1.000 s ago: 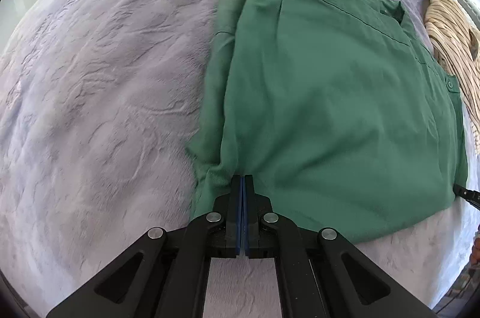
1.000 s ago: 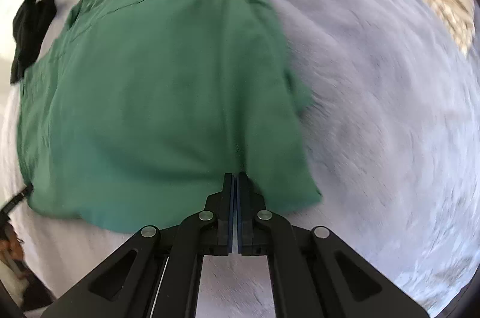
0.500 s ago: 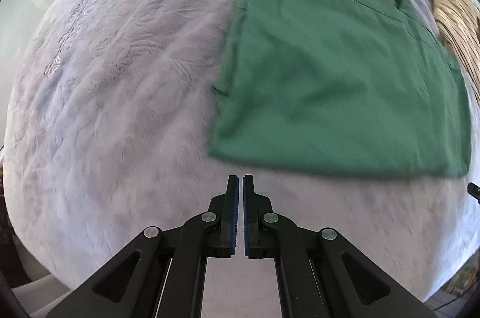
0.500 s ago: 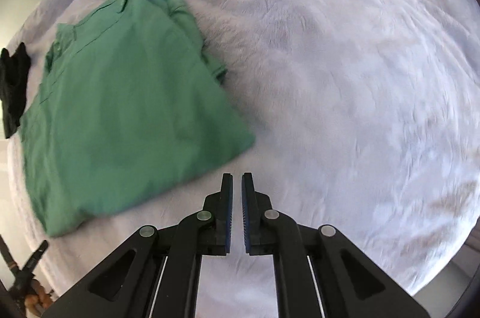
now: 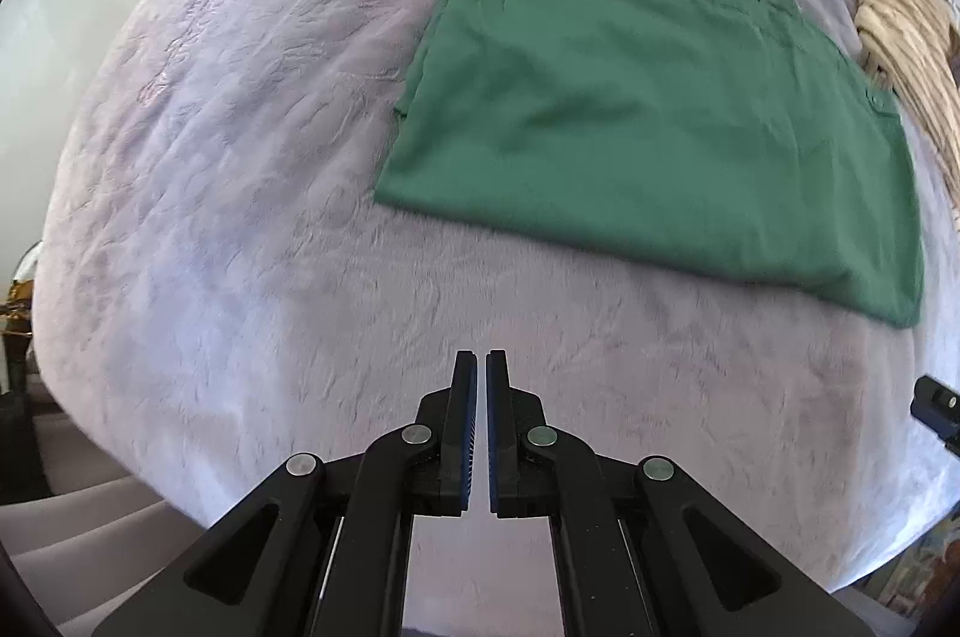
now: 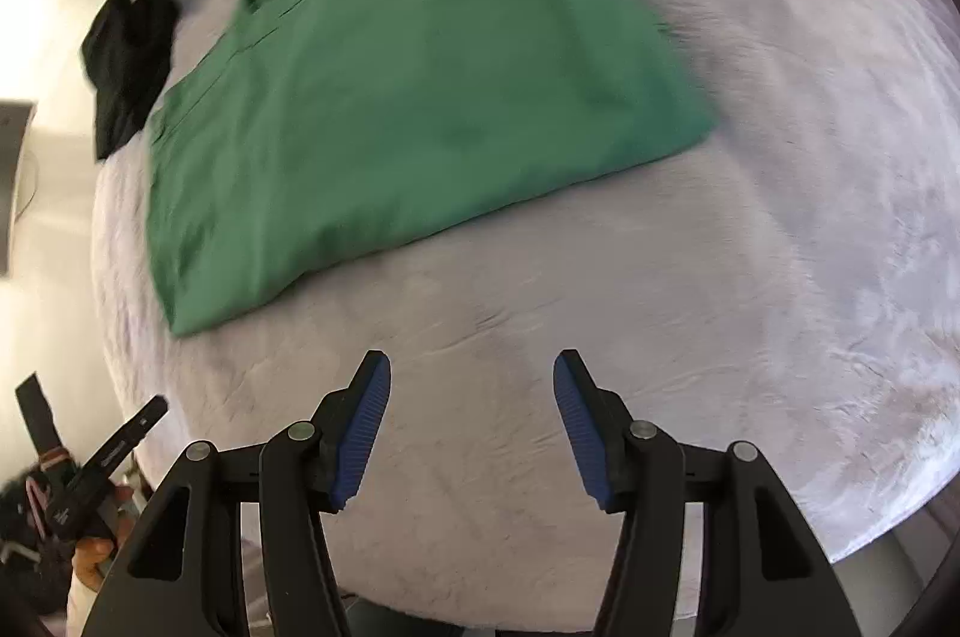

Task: Fold large clothes
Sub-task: 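Open both tools and lift them away from the folded shirt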

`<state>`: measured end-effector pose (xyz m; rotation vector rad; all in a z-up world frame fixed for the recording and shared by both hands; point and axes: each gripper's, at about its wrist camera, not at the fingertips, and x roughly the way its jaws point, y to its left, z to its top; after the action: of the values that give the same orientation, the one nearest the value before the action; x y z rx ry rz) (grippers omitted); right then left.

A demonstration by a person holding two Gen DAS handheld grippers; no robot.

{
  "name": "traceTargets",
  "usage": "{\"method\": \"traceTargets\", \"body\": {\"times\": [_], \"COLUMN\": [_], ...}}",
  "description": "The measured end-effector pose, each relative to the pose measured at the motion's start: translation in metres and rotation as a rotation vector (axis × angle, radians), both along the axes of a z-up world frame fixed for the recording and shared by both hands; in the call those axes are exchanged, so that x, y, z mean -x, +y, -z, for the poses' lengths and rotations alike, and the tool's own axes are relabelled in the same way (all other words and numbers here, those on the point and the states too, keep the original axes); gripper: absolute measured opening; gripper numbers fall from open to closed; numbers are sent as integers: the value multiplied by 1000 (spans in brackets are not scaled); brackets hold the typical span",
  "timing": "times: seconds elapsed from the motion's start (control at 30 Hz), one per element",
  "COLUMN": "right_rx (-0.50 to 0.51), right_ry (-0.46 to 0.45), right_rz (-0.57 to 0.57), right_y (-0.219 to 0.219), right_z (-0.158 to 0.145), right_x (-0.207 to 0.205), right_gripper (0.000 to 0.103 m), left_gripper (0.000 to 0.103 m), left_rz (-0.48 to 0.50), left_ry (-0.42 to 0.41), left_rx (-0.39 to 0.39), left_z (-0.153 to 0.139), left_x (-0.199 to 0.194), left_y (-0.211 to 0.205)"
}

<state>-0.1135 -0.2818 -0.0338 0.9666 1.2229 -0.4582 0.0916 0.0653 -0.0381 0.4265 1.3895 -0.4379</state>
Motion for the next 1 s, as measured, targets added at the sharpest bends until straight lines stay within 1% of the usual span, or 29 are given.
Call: {"method": "traceTargets", "body": {"times": [0.1, 0.13, 0.17, 0.2, 0.23, 0.4, 0.47, 0.57, 0.6, 0.67, 0.77, 0.9, 0.93, 0.97, 1.0], "right_rx": [-19, -23, -28, -32, -33, -36, -38, -37, -37, -43, -49, -68, -69, -70, -72], "right_ry": [-24, -27, -30, -32, -30, -34, -29, -23, -23, -32, -46, -46, -45, -46, -57], "right_rz": [-36, -43, -53, -64, -71, -81, -78, -55, -45, -28, -11, -4, -12, -16, -22], "right_y": [10, 12, 14, 17, 20, 37, 46, 64, 71, 82, 103, 129, 135, 138, 144], "right_z": [3, 3, 3, 4, 5, 11, 13, 14, 14, 13, 13, 18, 20, 20, 20], "right_x": [-12, -14, -15, -18, -20, -38, -43, -52, -55, -61, -74, -94, -100, -104, -110], "right_gripper": [64, 64, 64, 64, 64, 65, 68, 69, 71, 82, 82, 82, 84, 89, 90], "left_gripper": [4, 35, 103, 98, 102, 102, 102, 102, 102, 102, 102, 102, 102, 102, 102], "left_rz": [-10, -16, -23, -33, -31, 38, 59, 97, 107, 126, 160, 176, 176, 175, 175], "left_ry": [2, 3, 6, -7, -37, -30, -27, -14, -11, -15, 11, 22, 27, 33, 35], "left_rx": [-5, -6, -8, -14, -7, -12, -2, 14, 14, 17, 20, 36, 40, 48, 53], "left_z": [-4, -5, -5, -6, -8, 2, 6, 12, 11, 7, 13, 16, 17, 18, 19], "left_x": [10, 13, 14, 15, 16, 8, -2, -20, -24, -34, -52, -69, -72, -76, -79], "left_y": [4, 6, 8, 10, 12, 14, 17, 24, 27, 33, 38, 43, 45, 47, 49]}}
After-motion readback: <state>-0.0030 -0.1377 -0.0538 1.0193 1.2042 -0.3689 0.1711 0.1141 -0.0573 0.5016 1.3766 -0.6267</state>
